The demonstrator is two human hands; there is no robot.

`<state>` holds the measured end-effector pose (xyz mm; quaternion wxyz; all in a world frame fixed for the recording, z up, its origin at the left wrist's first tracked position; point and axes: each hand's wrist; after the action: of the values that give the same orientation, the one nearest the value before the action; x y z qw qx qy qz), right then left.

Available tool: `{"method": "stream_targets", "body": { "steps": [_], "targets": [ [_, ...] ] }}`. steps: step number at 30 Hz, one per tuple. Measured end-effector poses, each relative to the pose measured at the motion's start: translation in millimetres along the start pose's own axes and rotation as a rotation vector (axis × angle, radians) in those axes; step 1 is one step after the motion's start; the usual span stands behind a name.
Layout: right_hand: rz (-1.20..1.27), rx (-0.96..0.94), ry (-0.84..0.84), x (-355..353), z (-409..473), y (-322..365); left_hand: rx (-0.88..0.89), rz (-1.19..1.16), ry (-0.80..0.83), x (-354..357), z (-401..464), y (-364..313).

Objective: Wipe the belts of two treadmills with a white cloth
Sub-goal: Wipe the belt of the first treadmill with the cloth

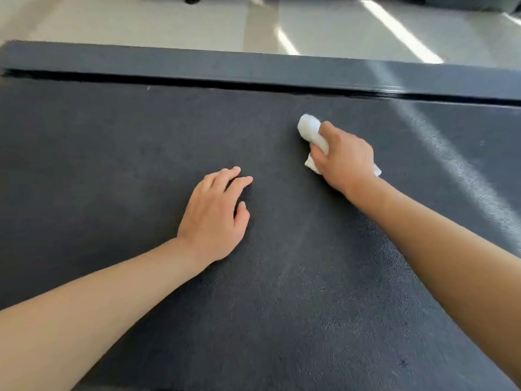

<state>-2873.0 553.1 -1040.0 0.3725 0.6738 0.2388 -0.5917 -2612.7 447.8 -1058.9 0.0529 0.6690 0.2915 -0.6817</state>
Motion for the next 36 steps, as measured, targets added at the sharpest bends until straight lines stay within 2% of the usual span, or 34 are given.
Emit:
{"method": "stream_targets", "body": {
  "steps": [3,6,9,10,11,12,14,16,18,20,22,25,27,29,31,33,35,36],
  "targets": [
    [0.064,-0.281,0.117,2.0,-75.1,27.7,0.005,0.138,-0.005,-3.0,13.6,-2.0],
    [0.069,-0.554,0.271,3.5,-163.3,24.7,0.043,0.124,0.002,-4.6,26.8,-6.7],
    [-0.054,-0.783,0.359,-4.7,-189.8,-7.9,0.323,0.097,0.024,5.8,30.9,-6.6],
    [-0.091,-0.790,0.357,-8.9,-179.4,-19.0,0.404,0.086,0.043,7.6,32.0,-5.3],
    [-0.115,-0.710,0.320,-11.5,-161.4,-28.8,0.440,0.062,0.060,7.7,33.8,-3.4],
    [-0.138,-0.543,0.249,-15.6,-138.4,-38.8,0.441,0.032,0.074,6.8,36.5,-2.1],
    [-0.180,-0.125,0.112,-21.6,-87.2,-61.8,0.420,-0.011,0.084,5.7,38.1,0.7],
    [-0.182,0.240,0.089,-22.2,-56.4,-69.6,0.421,-0.049,0.080,6.0,37.9,2.1],
    [-0.188,0.295,0.057,-16.8,-54.0,-47.1,0.430,-0.077,0.075,4.6,38.8,3.4],
    [-0.159,0.143,0.082,-8.2,-76.1,-10.4,0.432,-0.094,0.078,3.8,39.5,3.3],
    [-0.090,-0.104,0.169,0.9,-118.1,28.9,0.420,-0.110,0.079,4.0,38.6,3.4],
    [0.043,-0.524,0.389,-0.3,-191.4,61.9,0.419,-0.136,0.057,6.2,38.7,3.3],
    [-0.001,-0.778,0.524,-3.4,-217.0,43.8,0.418,-0.145,0.046,6.8,38.5,3.5],
    [-0.083,-0.862,0.501,-12.8,-206.0,0.1,0.419,-0.130,0.041,6.7,37.4,1.6],
    [-0.092,-0.686,0.337,-23.5,-173.3,-51.1,0.410,-0.084,0.037,6.8,36.3,-1.4],
    [-0.126,-0.370,0.150,-33.8,-128.6,-97.7,0.393,-0.031,0.043,6.0,33.6,-5.9],
    [-0.133,-0.105,0.060,-36.5,-91.0,-125.8,0.374,0.020,0.056,6.3,29.0,-10.9],
    [-0.123,-0.047,0.032,-34.4,-78.0,-129.6,0.359,0.047,0.056,6.6,26.8,-14.2]
  ]
}}
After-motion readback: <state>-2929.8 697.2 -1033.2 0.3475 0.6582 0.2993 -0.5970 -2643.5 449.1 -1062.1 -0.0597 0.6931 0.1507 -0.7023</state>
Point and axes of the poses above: each hand's wrist, its own z-axis towards the middle knuckle, its own x-axis out of the palm, y = z × x, and after that the axes turned 12 degrees about y, right-handed
